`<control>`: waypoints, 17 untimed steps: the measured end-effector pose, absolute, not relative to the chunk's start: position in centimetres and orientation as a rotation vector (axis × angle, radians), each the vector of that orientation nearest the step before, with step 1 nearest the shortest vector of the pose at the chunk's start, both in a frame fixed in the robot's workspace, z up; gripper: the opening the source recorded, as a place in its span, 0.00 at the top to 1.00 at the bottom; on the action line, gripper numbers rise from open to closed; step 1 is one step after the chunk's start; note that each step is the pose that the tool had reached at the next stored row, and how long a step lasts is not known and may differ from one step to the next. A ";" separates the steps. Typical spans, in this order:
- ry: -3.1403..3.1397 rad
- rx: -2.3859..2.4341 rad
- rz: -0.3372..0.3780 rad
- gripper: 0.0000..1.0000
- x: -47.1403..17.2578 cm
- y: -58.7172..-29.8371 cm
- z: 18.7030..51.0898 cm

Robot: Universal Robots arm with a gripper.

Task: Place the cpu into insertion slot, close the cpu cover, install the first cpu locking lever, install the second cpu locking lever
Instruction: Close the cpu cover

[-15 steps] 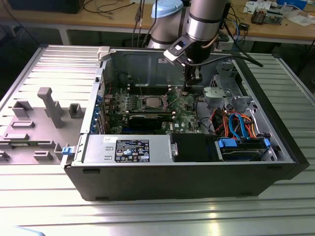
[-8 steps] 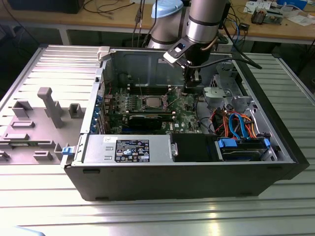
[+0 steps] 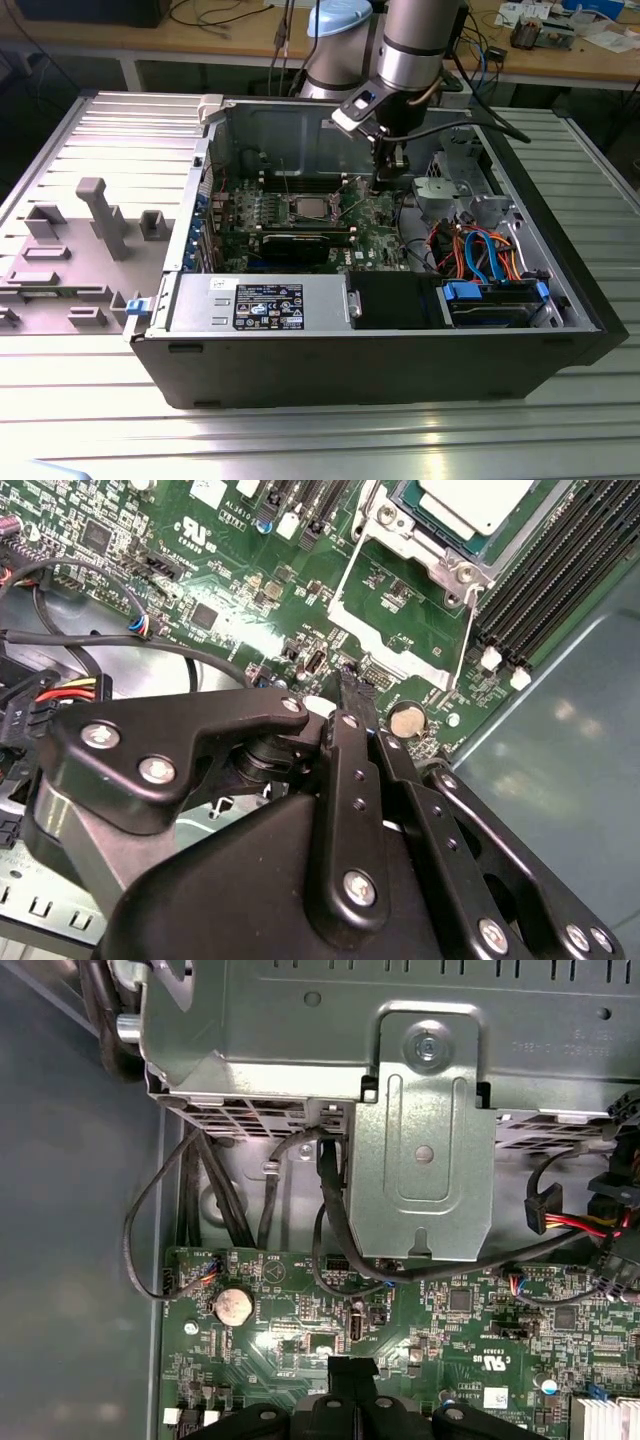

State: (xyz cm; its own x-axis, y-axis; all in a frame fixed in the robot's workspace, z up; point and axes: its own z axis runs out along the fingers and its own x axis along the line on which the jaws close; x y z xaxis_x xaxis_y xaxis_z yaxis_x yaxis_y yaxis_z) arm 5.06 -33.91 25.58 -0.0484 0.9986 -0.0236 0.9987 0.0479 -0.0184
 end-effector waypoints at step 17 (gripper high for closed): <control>2.271 2.164 -0.046 0.89 5.1 -33.9 24.8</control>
